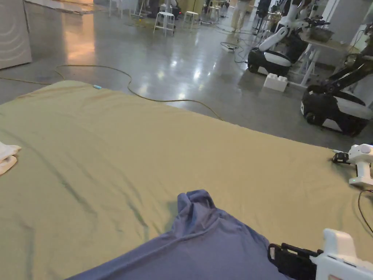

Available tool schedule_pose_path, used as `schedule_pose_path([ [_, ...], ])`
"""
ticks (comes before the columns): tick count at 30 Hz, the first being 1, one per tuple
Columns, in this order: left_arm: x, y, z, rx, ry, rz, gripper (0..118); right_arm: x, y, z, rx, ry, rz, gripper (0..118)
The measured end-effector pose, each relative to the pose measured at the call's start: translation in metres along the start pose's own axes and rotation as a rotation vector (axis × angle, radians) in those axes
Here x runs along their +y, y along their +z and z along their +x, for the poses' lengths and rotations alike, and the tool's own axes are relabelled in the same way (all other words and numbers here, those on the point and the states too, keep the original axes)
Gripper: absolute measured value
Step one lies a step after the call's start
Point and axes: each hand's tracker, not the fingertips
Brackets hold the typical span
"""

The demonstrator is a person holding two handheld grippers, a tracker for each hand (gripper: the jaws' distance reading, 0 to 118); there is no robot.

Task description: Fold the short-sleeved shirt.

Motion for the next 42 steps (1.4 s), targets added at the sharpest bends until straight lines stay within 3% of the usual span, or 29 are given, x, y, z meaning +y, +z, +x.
schedule_pose_path([
  [1, -0.001, 0.000, 0.001, 0.005, -0.009, 0.001, 7, 0.012, -0.021, 0.001, 0.000, 0.006, -0.054, 80],
  [3, 0.000, -0.001, 0.000, 0.007, -0.016, 0.000, 7, 0.021, -0.082, 0.045, -0.020, 0.031, -0.137, 80],
  [10, 0.002, -0.004, 0.006, 0.035, -0.028, -0.009, 7, 0.068, -0.227, 0.066, -0.040, 0.276, -0.334, 80],
  [17, 0.004, -0.006, 0.008, 0.040, -0.047, -0.025, 7, 0.076, -0.324, 0.064, -0.097, 0.312, -0.472, 81],
  [18, 0.004, -0.006, 0.007, 0.040, -0.047, -0.027, 7, 0.076, -0.328, 0.064, -0.083, 0.284, -0.464, 79],
  [19, 0.005, -0.006, 0.007, 0.041, -0.043, -0.028, 7, 0.078, -0.329, 0.063, -0.085, 0.293, -0.447, 66],
  [20, 0.004, -0.007, 0.007, 0.043, -0.036, -0.028, 7, 0.077, -0.326, 0.063, -0.073, 0.309, -0.434, 48],
  [21, 0.004, -0.007, 0.008, 0.045, -0.034, -0.025, 7, 0.076, -0.322, 0.062, -0.049, 0.331, -0.413, 19],
  [22, 0.003, -0.007, 0.010, 0.048, -0.037, -0.019, 7, 0.075, -0.318, 0.060, -0.045, 0.341, -0.415, 2],
  [23, 0.002, -0.007, 0.011, 0.051, -0.045, -0.016, 7, 0.073, -0.312, 0.053, -0.046, 0.398, -0.412, 2],
  [25, 0.002, -0.005, 0.012, 0.051, -0.059, -0.014, 6, 0.070, -0.308, 0.047, -0.053, 0.383, -0.418, 2],
  [29, -0.009, 0.012, 0.002, -0.037, 0.030, 0.098, 5, 0.078, -0.275, 0.047, -0.006, 0.116, -0.291, 2],
  [32, -0.008, 0.059, 0.000, -0.111, 0.107, 0.241, 4, 0.086, -0.212, 0.045, -0.020, 0.183, -0.168, 2],
  [38, 0.036, 0.173, 0.015, -0.279, 0.086, 0.511, 4, 0.110, -0.042, 0.035, -0.043, 0.261, 0.113, 2],
  [42, 0.073, 0.239, 0.043, -0.395, 0.016, 0.647, 4, 0.121, 0.071, 0.037, -0.080, 0.152, 0.307, 2],
])
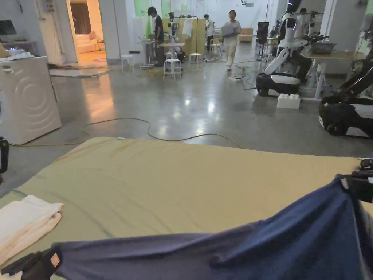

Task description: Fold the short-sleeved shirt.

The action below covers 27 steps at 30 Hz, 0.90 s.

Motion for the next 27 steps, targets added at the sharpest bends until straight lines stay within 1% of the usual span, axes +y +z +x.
schedule_pose_path([
  [2, 0.034, 0.007, 0.025, -0.068, -0.044, 0.065, 4, 0.019, 0.047, 0.013, -0.056, -0.003, 0.084, 2],
  [3, 0.048, 0.009, 0.034, -0.076, -0.063, 0.093, 4, 0.026, 0.065, 0.018, -0.074, 0.000, 0.115, 2],
  [4, 0.065, 0.012, 0.046, -0.096, -0.082, 0.126, 4, 0.034, 0.085, 0.027, -0.099, -0.007, 0.154, 2],
  [5, 0.079, 0.016, 0.056, -0.118, -0.103, 0.162, 4, 0.042, 0.102, 0.037, -0.118, -0.032, 0.185, 2],
  [8, 0.118, 0.023, 0.078, -0.146, -0.143, 0.224, 4, 0.060, 0.153, 0.056, -0.144, -0.064, 0.258, 2],
  [10, 0.141, 0.027, 0.091, -0.178, -0.148, 0.246, 4, 0.069, 0.179, 0.065, -0.170, -0.069, 0.293, 2],
  [13, 0.171, 0.027, 0.108, -0.179, -0.187, 0.281, 4, 0.082, 0.208, 0.076, -0.197, -0.098, 0.335, 2],
  [14, 0.181, 0.027, 0.114, -0.182, -0.198, 0.288, 4, 0.086, 0.216, 0.079, -0.210, -0.116, 0.350, 2],
  [19, 0.212, 0.023, 0.132, -0.191, -0.224, 0.300, 4, 0.105, 0.238, 0.085, -0.239, -0.144, 0.387, 2],
  [21, 0.216, 0.020, 0.137, -0.186, -0.241, 0.316, 4, 0.111, 0.242, 0.085, -0.253, -0.143, 0.401, 1],
  [24, 0.228, 0.004, 0.143, -0.188, -0.227, 0.316, 4, 0.125, 0.240, 0.087, -0.274, -0.151, 0.405, 2],
  [27, 0.240, -0.020, 0.149, -0.183, -0.226, 0.288, 4, 0.139, 0.227, 0.091, -0.312, -0.133, 0.391, 2],
])
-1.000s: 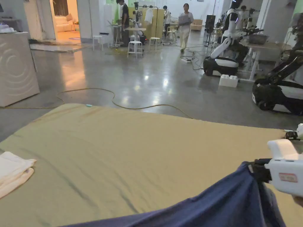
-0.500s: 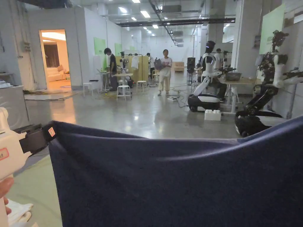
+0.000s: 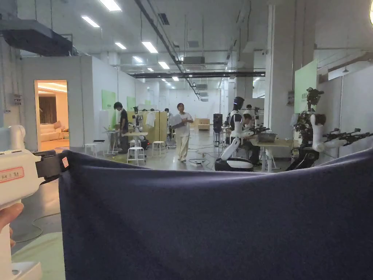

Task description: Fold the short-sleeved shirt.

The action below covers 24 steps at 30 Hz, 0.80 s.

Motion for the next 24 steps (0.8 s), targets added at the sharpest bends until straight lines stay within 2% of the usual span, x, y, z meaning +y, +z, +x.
schedule_pose_path([
  [1, 0.000, -0.009, 0.002, 0.006, -0.021, -0.016, 4, 0.002, -0.007, 0.000, -0.005, 0.003, -0.003, 2],
  [2, 0.000, -0.017, 0.002, 0.005, -0.031, -0.025, 4, -0.004, -0.029, -0.018, -0.006, 0.012, -0.002, 2],
  [6, 0.001, -0.048, 0.002, 0.015, -0.060, -0.038, 4, -0.001, -0.063, -0.015, -0.023, 0.046, -0.011, 2],
  [13, 0.007, -0.114, 0.002, 0.067, -0.094, -0.041, 4, 0.013, -0.126, -0.015, -0.019, -0.003, -0.006, 1],
  [22, 0.031, -0.201, -0.003, 0.144, -0.121, -0.023, 4, 0.035, -0.209, -0.047, -0.099, 0.070, 0.026, 1],
  [24, 0.039, -0.221, -0.006, 0.168, -0.117, -0.022, 4, 0.043, -0.230, -0.053, -0.094, 0.041, 0.023, 1],
])
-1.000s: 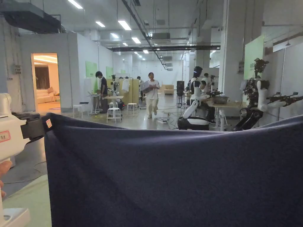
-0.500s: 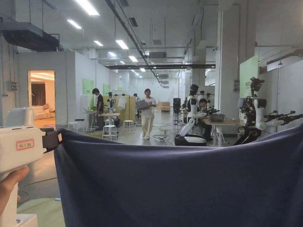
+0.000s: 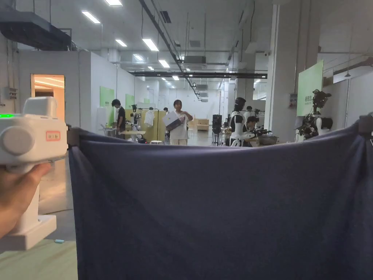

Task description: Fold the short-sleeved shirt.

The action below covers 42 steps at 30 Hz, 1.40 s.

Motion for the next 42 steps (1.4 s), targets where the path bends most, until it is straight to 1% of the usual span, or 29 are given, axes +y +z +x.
schedule_pose_path([
  [1, 0.003, -0.008, -0.001, 0.003, -0.004, -0.008, 4, 0.003, -0.008, -0.004, -0.001, -0.005, 0.000, 1],
  [2, 0.002, -0.014, -0.003, 0.001, -0.004, -0.010, 4, 0.005, -0.015, -0.008, 0.003, -0.026, 0.005, 1],
  [3, 0.000, -0.019, -0.005, 0.003, -0.005, -0.007, 4, 0.007, -0.022, -0.011, 0.016, -0.020, 0.000, 1],
  [4, -0.001, -0.028, -0.006, 0.010, -0.017, -0.018, 4, 0.008, -0.029, -0.016, 0.016, 0.000, -0.005, 1],
  [5, -0.003, -0.034, -0.008, 0.017, -0.015, -0.023, 4, 0.009, -0.037, -0.020, -0.007, 0.051, -0.002, 1],
  [6, -0.004, -0.040, -0.009, 0.025, -0.016, -0.027, 4, 0.010, -0.044, -0.023, -0.028, 0.059, -0.007, 1],
  [9, -0.014, -0.052, -0.015, 0.031, 0.036, -0.035, 4, 0.004, -0.057, -0.029, -0.026, 0.024, 0.017, 1],
  [11, -0.029, -0.060, -0.017, 0.027, 0.065, -0.044, 4, -0.009, -0.065, -0.032, -0.027, 0.007, -0.027, 1],
  [13, -0.051, -0.066, -0.016, 0.025, 0.072, -0.082, 4, -0.032, -0.072, -0.033, -0.028, 0.023, -0.073, 1],
  [16, -0.097, -0.077, -0.015, 0.019, 0.053, -0.178, 4, -0.077, -0.084, -0.031, -0.001, 0.016, -0.153, 1],
  [18, -0.130, -0.079, -0.015, 0.014, 0.068, -0.234, 4, -0.113, -0.092, -0.030, 0.002, 0.035, -0.227, 1],
  [19, -0.146, -0.080, -0.015, 0.015, 0.068, -0.269, 4, -0.131, -0.095, -0.029, 0.008, 0.032, -0.269, 1],
  [22, -0.187, -0.063, -0.014, 0.004, 0.082, -0.312, 4, -0.181, -0.088, -0.026, 0.033, -0.015, -0.323, 1],
  [23, -0.201, -0.051, -0.015, -0.011, 0.081, -0.309, 4, -0.196, -0.081, -0.023, 0.052, -0.038, -0.346, 1],
  [25, -0.222, -0.020, -0.020, -0.065, 0.103, -0.330, 4, -0.222, -0.053, -0.017, 0.109, -0.038, -0.340, 1],
  [26, -0.234, -0.001, -0.023, -0.081, 0.109, -0.336, 4, -0.236, -0.033, -0.015, 0.128, 0.007, -0.355, 1],
  [28, -0.259, 0.040, -0.027, -0.100, 0.089, -0.337, 4, -0.261, 0.006, -0.005, 0.156, 0.039, -0.359, 1],
  [29, -0.273, 0.055, -0.036, -0.109, 0.085, -0.356, 4, -0.275, 0.031, 0.002, 0.153, 0.014, -0.360, 1],
  [30, -0.285, 0.074, -0.039, -0.144, 0.078, -0.384, 4, -0.284, 0.051, 0.009, 0.183, -0.015, -0.382, 1],
  [31, -0.302, 0.098, -0.042, -0.133, 0.089, -0.376, 4, -0.298, 0.077, 0.017, 0.186, -0.031, -0.382, 1],
  [32, -0.319, 0.119, -0.044, -0.140, 0.109, -0.420, 4, -0.311, 0.100, 0.025, 0.199, -0.051, -0.384, 1],
  [33, -0.333, 0.141, -0.042, -0.157, 0.112, -0.445, 4, -0.323, 0.120, 0.032, 0.224, -0.049, -0.415, 1],
  [34, -0.351, 0.165, -0.043, -0.150, 0.127, -0.437, 4, -0.338, 0.146, 0.038, 0.200, -0.051, -0.417, 1],
  [35, -0.367, 0.183, -0.043, -0.148, 0.157, -0.481, 4, -0.353, 0.170, 0.045, 0.174, -0.079, -0.435, 1],
  [36, -0.380, 0.199, -0.045, -0.148, 0.174, -0.503, 4, -0.365, 0.189, 0.051, 0.190, -0.110, -0.466, 1],
  [37, -0.396, 0.211, -0.057, -0.152, 0.192, -0.492, 4, -0.380, 0.212, 0.058, 0.179, -0.125, -0.478, 1],
  [38, -0.407, 0.226, -0.062, -0.155, 0.213, -0.517, 4, -0.393, 0.233, 0.062, 0.153, -0.124, -0.508, 1],
  [40, -0.426, 0.253, -0.072, -0.123, 0.264, -0.557, 4, -0.417, 0.268, 0.073, 0.146, -0.143, -0.558, 1],
  [42, -0.444, 0.281, -0.081, -0.093, 0.286, -0.598, 4, -0.438, 0.298, 0.080, 0.124, -0.162, -0.637, 1],
])
